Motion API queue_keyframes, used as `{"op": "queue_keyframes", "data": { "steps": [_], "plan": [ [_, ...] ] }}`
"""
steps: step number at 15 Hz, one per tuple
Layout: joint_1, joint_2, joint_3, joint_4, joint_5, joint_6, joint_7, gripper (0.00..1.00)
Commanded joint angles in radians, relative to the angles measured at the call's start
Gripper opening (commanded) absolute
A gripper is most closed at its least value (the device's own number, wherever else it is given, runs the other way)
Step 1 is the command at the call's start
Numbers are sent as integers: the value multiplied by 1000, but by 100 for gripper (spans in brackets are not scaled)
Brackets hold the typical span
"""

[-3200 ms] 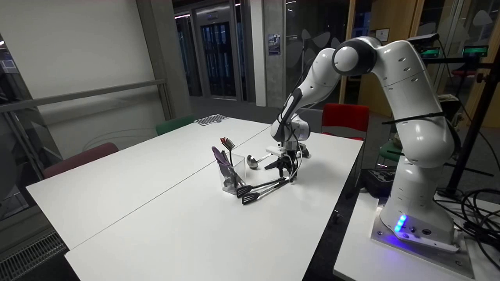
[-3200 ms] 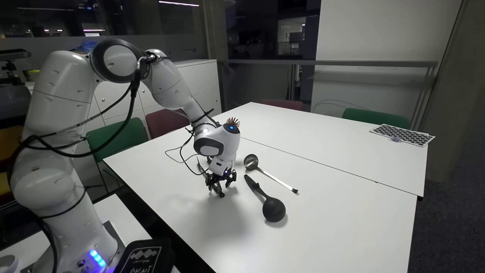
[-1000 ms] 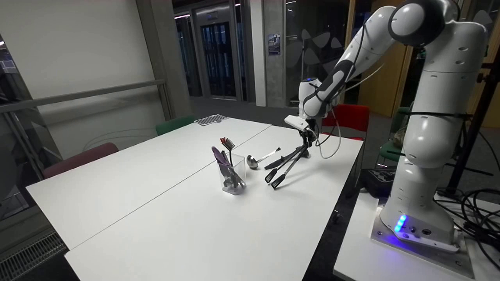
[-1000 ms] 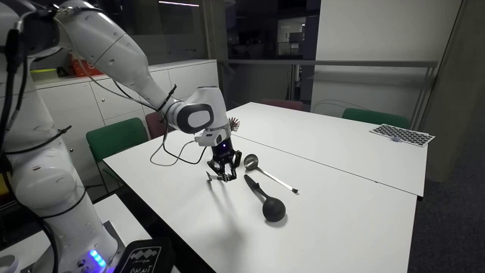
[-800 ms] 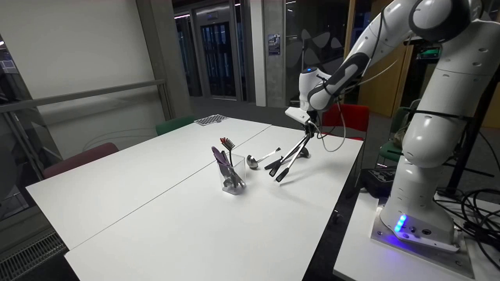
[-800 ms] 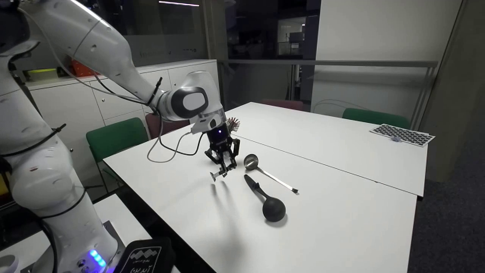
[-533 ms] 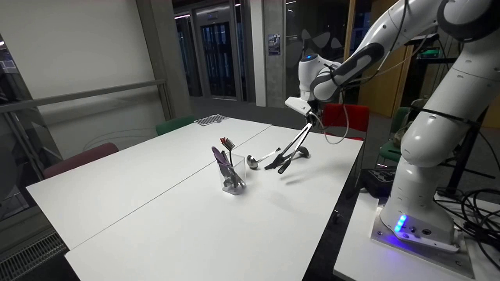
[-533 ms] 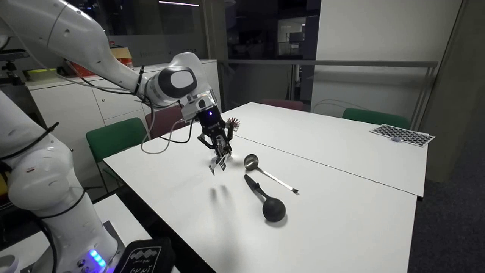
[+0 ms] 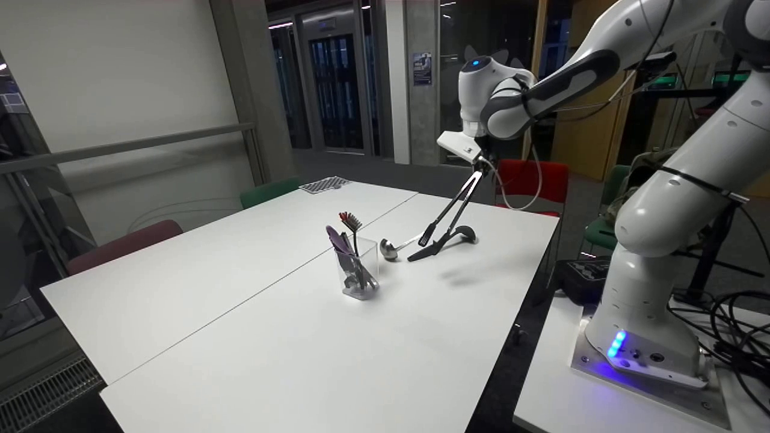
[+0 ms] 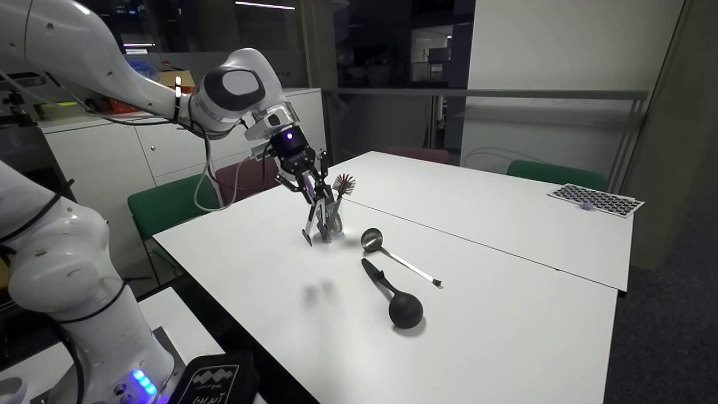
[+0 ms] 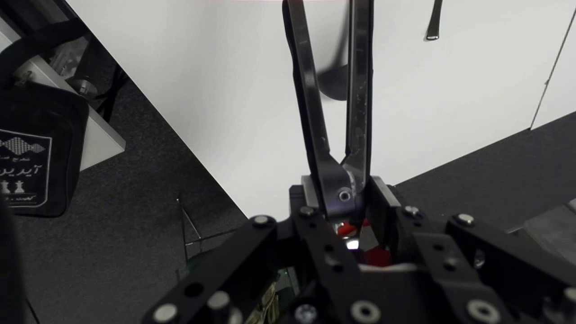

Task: Put the black tongs in the cutlery holder.

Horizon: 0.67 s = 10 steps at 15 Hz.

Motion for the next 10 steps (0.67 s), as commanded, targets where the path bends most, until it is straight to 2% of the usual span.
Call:
{"op": "queue_keyframes", "data": {
  "steps": [1,10],
  "plan": [
    [-29,-54,58,39,-53,-76,44,8],
    [-3,15,27,194,-17,6,-63,8]
  ]
}}
